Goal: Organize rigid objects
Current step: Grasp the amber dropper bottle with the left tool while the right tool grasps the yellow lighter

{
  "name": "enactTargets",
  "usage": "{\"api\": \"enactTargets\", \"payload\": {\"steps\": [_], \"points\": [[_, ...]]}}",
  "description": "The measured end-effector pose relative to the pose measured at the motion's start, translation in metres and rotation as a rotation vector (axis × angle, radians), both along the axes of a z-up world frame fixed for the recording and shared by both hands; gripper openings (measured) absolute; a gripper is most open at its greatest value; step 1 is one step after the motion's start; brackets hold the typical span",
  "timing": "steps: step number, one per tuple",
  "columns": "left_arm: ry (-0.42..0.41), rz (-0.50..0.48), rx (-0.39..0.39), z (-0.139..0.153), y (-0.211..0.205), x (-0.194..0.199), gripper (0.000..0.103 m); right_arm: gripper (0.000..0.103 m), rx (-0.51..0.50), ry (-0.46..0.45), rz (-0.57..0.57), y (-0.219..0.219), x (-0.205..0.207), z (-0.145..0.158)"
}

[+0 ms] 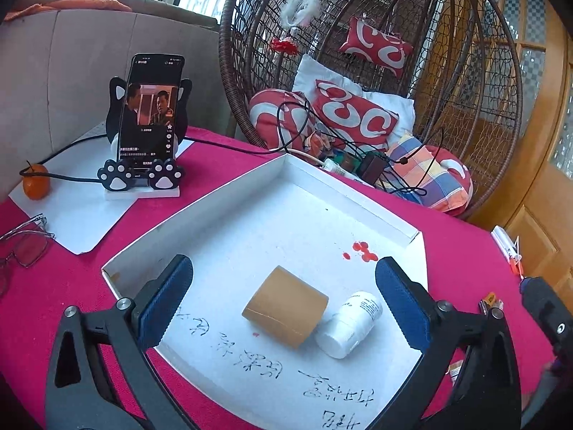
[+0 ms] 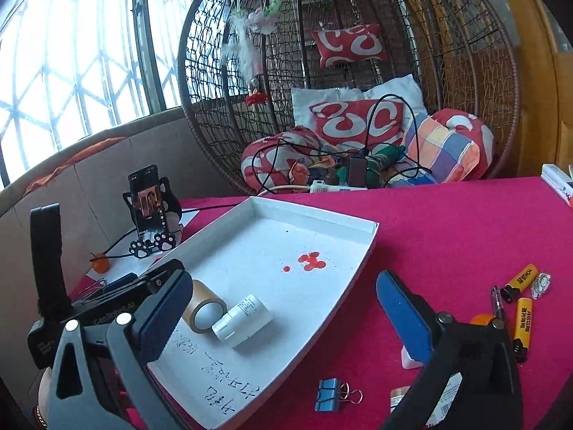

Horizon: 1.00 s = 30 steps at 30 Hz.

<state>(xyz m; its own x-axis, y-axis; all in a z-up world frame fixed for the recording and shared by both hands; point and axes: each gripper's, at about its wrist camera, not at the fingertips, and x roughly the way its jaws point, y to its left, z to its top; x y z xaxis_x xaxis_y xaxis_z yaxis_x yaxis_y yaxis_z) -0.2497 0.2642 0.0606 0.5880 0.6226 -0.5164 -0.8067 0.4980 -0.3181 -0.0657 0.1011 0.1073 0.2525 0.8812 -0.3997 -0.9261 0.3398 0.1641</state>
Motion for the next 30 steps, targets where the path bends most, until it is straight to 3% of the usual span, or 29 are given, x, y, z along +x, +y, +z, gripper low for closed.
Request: {"api": "enactTargets", "payload": {"steps": [3,6,11,16,22,27,30], "points": [[-0.014,-0.018,0.018,0.007,-0.011,-0.003,0.103,0.103,0.062,-0.065,-0.045,-0.025,0.002,0.014],[-0.03,-0.06,0.063,0.018,-0.026,-0.002,0.103,0.103,0.195,-0.119,-0.131,-0.061,0.012,0.032],[-0.028,-0.227,0.113,0.028,-0.054,0.023,0.103,0.103,0.361,-0.064,-0.218,-0.108,0.045,0.055],[0.007,-0.45,0.117,0.023,-0.094,0.058,0.103,0.103,0.362,-0.027,-0.302,-0.128,0.073,0.048],[0.132,-0.67,0.03,-0.002,-0.143,0.107,0.103,0.103,0.302,0.007,-0.362,-0.153,0.097,0.023],[0.246,-0.686,0.024,-0.026,-0.171,0.133,0.1,0.103,0.226,0.047,-0.396,-0.165,0.11,0.008],[0.305,-0.682,0.006,-0.038,-0.176,0.143,0.087,0.103,0.225,0.093,-0.412,-0.173,0.119,0.002]]}}
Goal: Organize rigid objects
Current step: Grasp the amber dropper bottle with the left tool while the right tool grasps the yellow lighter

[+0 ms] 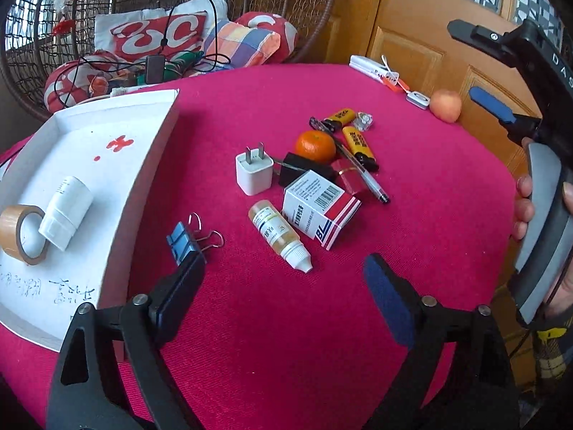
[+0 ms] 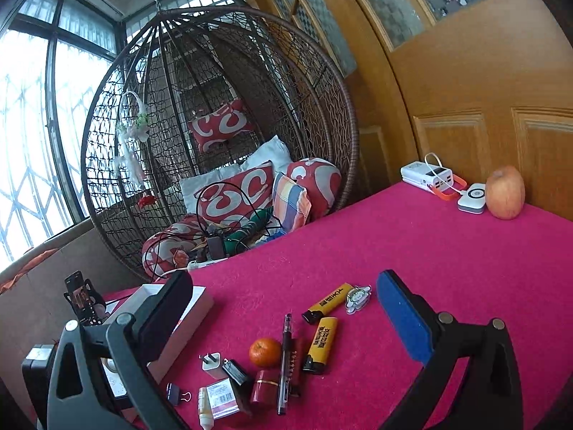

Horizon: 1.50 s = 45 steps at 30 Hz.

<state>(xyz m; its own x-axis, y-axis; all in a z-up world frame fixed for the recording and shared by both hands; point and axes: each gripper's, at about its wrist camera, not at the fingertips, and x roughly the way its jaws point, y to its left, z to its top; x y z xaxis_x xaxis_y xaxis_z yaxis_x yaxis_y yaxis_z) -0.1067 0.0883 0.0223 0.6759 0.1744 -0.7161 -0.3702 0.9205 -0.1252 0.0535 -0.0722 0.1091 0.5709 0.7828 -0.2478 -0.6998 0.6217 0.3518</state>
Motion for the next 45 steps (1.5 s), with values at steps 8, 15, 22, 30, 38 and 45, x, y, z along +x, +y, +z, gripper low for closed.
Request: {"api": "enactTargets", "payload": {"steps": [8,15,22,30,38,45], "points": [[0.065,0.038,0.018,-0.015,0.001,0.019,0.08,0.103,-0.032,0.087,-0.032,-0.009,0.02,-0.015],[0.11,0.098,0.047,-0.021,0.01,0.02,0.07,0.097,-0.28,0.139,0.01,0.023,0.039,-0.042],[0.117,0.047,0.055,-0.018,0.006,0.037,0.066,0.061,-0.443,0.208,0.086,0.068,0.054,-0.073],[0.101,0.083,0.031,-0.016,0.02,0.032,0.03,0.041,-0.566,0.161,0.095,0.095,0.051,-0.083],[0.116,0.066,0.043,-0.016,0.018,0.036,0.03,0.023,-0.524,0.199,0.149,0.083,0.055,-0.082],[0.1,0.061,0.056,-0.017,0.016,0.036,0.028,0.023,-0.578,0.151,0.136,0.095,0.047,-0.082]]}}
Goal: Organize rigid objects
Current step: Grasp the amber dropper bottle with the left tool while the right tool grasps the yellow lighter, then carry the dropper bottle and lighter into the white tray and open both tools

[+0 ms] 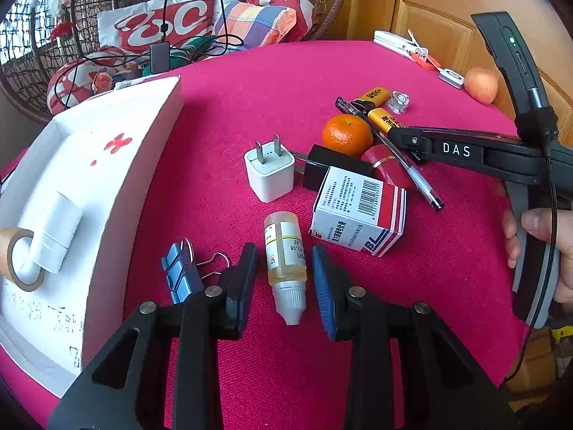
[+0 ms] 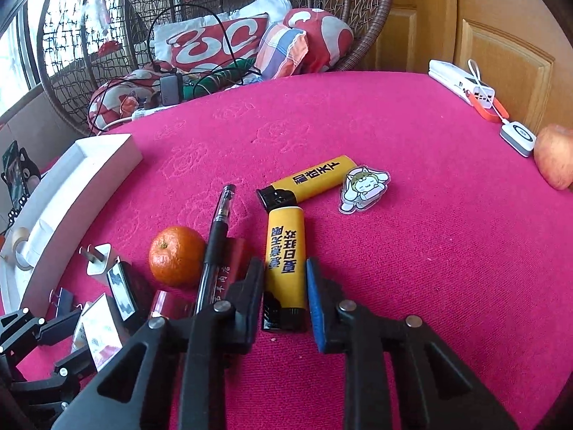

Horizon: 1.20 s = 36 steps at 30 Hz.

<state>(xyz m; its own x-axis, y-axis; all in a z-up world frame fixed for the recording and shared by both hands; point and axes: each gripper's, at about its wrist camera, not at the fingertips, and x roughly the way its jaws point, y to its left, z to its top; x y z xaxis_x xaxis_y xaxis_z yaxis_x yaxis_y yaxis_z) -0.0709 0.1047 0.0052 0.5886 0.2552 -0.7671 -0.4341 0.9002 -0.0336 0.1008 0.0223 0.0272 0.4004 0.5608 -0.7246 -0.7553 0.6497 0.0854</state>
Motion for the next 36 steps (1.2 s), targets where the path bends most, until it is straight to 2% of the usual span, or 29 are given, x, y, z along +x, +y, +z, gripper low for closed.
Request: {"api": "enactTargets", "payload": {"steps": [1,4,11,21,27,36], "points": [[-0.013,0.004,-0.014,0.001,0.002,-0.003,0.019,0.023,0.01,0.009,0.002,-0.002,0.001,0.0],[-0.046,0.018,-0.033,0.004,0.006,-0.009,0.019,0.022,0.058,0.047,-0.012,-0.012,0.006,0.001],[-0.094,0.017,-0.015,0.015,-0.002,-0.015,0.019,0.022,0.208,0.12,-0.041,-0.04,0.008,0.015],[-0.212,0.01,0.074,0.052,-0.019,-0.037,0.019,0.022,0.377,0.104,0.005,-0.056,-0.016,0.065],[-0.273,0.053,0.099,0.07,-0.01,-0.056,0.019,0.022,0.428,0.085,0.063,-0.053,-0.036,0.083],[-0.335,0.121,0.096,0.083,0.01,-0.084,0.019,0.023,0.429,0.075,0.128,-0.04,-0.055,0.091]]}}
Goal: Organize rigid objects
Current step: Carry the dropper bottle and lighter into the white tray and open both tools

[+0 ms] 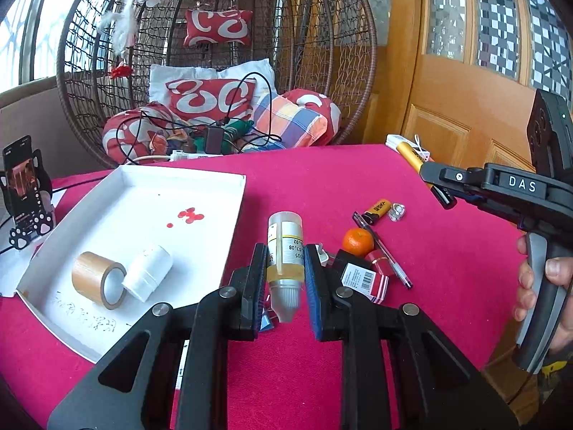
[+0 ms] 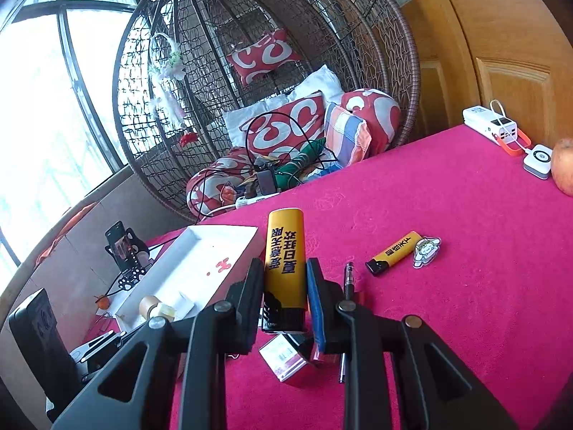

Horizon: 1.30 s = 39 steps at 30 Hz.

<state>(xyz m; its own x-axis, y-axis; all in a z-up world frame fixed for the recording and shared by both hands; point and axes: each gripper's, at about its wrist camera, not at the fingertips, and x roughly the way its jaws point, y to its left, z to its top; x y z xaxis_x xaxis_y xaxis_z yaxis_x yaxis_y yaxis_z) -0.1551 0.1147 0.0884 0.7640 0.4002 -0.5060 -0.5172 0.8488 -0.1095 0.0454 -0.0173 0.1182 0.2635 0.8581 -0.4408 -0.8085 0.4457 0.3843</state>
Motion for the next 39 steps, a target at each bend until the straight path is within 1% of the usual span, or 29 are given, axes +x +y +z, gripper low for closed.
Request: {"api": "enactTargets", "payload": {"steps": [14,22,27,33,36,39], "points": [[-0.037,0.079,-0.029,0.002,0.027,-0.025,0.019,0.023,-0.018,-0.003,0.092,0.03,-0.024,0.003],[-0.063,0.123,-0.047,0.004,0.042,-0.042,0.019,0.023,-0.025,-0.002,0.17,0.063,-0.045,0.005],[-0.082,0.169,-0.062,0.009,0.06,-0.055,0.019,0.023,-0.034,-0.011,0.224,0.086,-0.06,0.004],[-0.104,0.237,-0.039,0.022,0.084,-0.068,0.019,0.023,-0.046,0.007,0.276,0.107,-0.068,-0.001],[-0.087,0.261,-0.009,0.026,0.103,-0.067,0.019,0.023,-0.056,0.033,0.298,0.122,-0.069,-0.003],[-0.04,0.287,0.001,0.022,0.12,-0.06,0.019,0.023,-0.072,0.048,0.31,0.138,-0.069,-0.006]]}}
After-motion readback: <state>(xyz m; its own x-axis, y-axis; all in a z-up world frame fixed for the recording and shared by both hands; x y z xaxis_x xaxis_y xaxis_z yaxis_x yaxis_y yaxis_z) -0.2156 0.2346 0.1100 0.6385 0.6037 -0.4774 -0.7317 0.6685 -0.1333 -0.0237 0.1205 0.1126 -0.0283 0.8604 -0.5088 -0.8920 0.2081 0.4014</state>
